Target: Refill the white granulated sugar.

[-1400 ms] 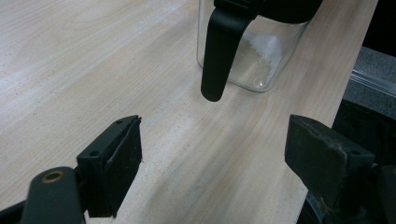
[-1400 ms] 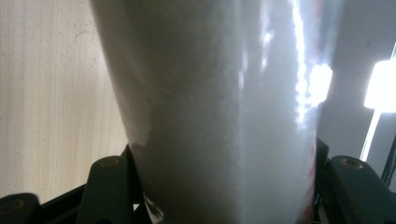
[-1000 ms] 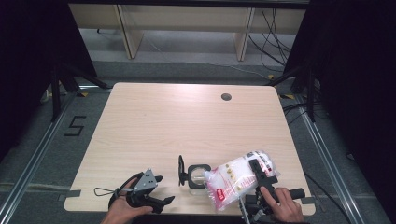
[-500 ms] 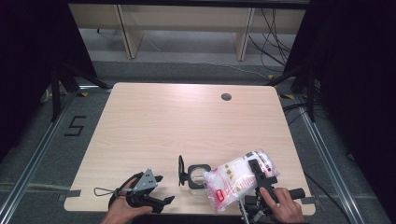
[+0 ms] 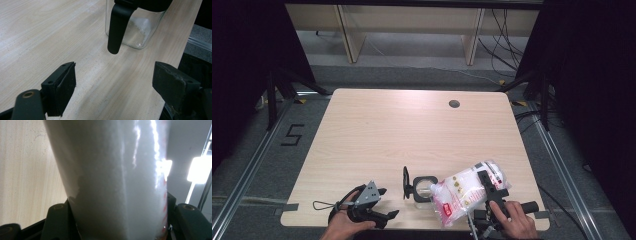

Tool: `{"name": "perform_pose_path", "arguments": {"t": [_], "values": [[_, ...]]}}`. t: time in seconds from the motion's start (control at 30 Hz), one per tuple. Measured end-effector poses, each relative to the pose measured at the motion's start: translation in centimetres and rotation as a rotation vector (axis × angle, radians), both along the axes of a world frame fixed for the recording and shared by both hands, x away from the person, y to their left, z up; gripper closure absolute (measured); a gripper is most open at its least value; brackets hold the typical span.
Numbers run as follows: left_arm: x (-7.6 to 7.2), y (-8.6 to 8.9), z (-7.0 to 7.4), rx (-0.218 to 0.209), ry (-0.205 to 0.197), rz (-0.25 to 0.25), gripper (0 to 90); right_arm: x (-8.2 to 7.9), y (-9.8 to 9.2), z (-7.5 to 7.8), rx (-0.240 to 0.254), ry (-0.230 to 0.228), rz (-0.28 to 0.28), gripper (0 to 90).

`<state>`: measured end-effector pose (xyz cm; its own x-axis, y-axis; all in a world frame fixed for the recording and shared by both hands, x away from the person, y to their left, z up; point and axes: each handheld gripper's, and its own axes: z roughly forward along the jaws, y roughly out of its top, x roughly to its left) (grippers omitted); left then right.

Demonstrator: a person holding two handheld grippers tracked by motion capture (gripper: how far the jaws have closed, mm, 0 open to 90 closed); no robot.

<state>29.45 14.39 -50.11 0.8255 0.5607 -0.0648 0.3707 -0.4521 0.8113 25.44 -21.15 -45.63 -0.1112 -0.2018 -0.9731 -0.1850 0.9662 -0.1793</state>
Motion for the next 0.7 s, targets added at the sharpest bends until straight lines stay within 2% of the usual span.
{"name": "perform_pose_path", "arguments": {"t": [0.03, 0.07, 0.1, 0.13, 0.17, 0.2, 0.23, 0.33, 0.4, 0.43, 0.47, 0.5, 0.57, 0.7], "values": [[0.00, 0.00, 0.00, 0.000, 0.000, 0.000, 18.6, 0.00, 0.00, 0.00, 0.000, 0.000, 0.000, 41.8], [0.11, 0.07, 0.03, 0.009, -0.014, -0.012, 18.6, -0.05, -0.04, -0.03, 0.017, 0.009, -0.003, 41.8], [0.08, 0.08, 0.08, 0.016, -0.008, -0.009, 18.6, -0.11, -0.10, -0.13, 0.037, 0.013, -0.013, 41.8], [-0.06, 0.01, 0.04, 0.007, 0.011, 0.008, 18.6, -0.22, -0.06, 0.00, 0.027, 0.018, -0.036, 41.8], [-0.06, 0.01, 0.04, 0.007, 0.011, 0.008, 18.6, -0.22, -0.06, 0.00, 0.027, 0.018, -0.036, 41.8], [-0.05, 0.02, 0.05, 0.009, 0.008, 0.005, 18.6, 0.06, 0.03, 0.14, -0.019, -0.010, 0.010, 41.8], [0.13, 0.11, 0.06, 0.016, -0.016, -0.015, 18.6, -0.06, -0.04, -0.12, 0.010, 0.010, -0.015, 41.8], [0.02, 0.05, 0.06, 0.013, 0.001, -0.002, 18.6, -0.13, -0.10, -0.10, 0.036, 0.013, -0.015, 41.8], [-0.06, 0.00, 0.04, 0.007, 0.011, 0.008, 18.6, -0.12, -0.07, 0.00, 0.023, 0.009, -0.011, 41.8], [-0.06, 0.00, 0.05, 0.007, 0.010, 0.006, 18.6, -0.06, 0.08, 0.25, -0.023, -0.001, 0.001, 41.8], [-0.06, 0.00, 0.05, 0.007, 0.010, 0.006, 18.6, -0.06, 0.08, 0.25, -0.023, -0.001, 0.001, 41.8], [0.06, 0.07, 0.08, 0.017, -0.008, -0.010, 18.6, -0.02, -0.02, 0.02, -0.001, -0.004, 0.003, 41.8], [0.07, 0.08, 0.08, 0.016, -0.008, -0.010, 18.6, -0.09, 0.00, 0.12, -0.006, 0.007, -0.007, 41.7], [0.07, 0.08, 0.09, 0.017, -0.008, -0.011, 18.6, -0.11, -0.04, -0.02, 0.017, 0.007, -0.007, 41.8]]}}
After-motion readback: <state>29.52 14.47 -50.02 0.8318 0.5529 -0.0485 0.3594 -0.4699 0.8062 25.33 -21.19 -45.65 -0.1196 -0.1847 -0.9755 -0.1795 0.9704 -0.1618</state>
